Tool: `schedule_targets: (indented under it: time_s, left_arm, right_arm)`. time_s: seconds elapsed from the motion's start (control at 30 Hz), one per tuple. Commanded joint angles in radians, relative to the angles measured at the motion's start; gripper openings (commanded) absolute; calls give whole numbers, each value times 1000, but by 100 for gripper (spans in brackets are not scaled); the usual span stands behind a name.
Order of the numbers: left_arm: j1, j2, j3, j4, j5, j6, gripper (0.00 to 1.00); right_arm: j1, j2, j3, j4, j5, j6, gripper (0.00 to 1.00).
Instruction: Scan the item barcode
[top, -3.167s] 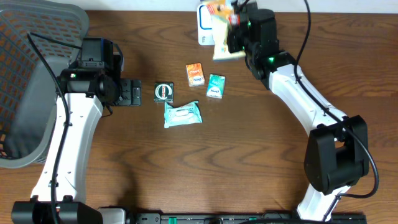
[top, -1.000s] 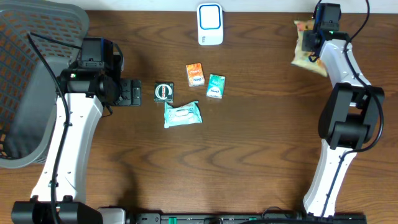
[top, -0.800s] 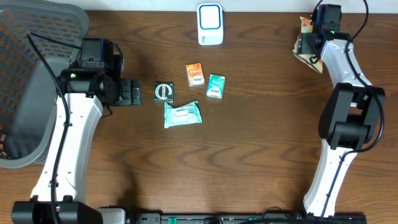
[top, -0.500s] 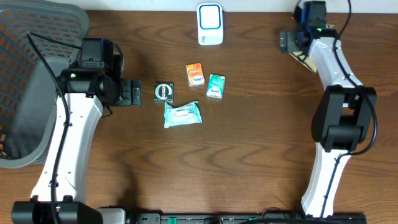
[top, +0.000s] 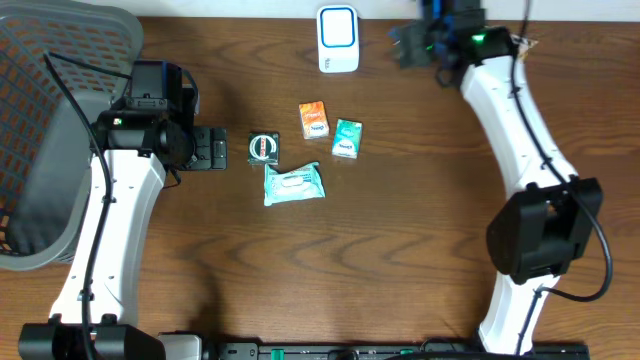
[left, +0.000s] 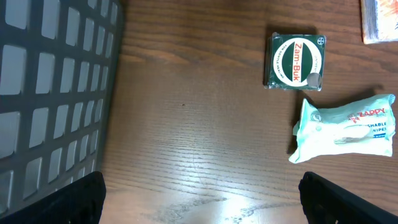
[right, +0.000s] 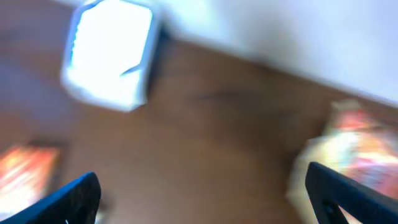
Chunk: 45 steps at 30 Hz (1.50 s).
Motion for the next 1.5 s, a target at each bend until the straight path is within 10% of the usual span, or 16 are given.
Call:
schedule_targets:
  time_s: [0.0, 0.63, 1.07, 1.47]
  left_arm:
    - [0, 6, -6, -1, -9, 6, 98]
    - [0, 6, -6, -1, -9, 6, 98]
    - [0, 6, -6, -1, -9, 6, 98]
    - [0, 6, -6, -1, -9, 6, 98]
  right_arm:
    - [58, 4, -1, -66, -193, -13, 99]
    - [216, 14, -94, -111, -196, -13, 99]
    - [164, 52, -95, -116, 266, 145, 99]
    - [-13, 197, -96, -99, 292, 235, 99]
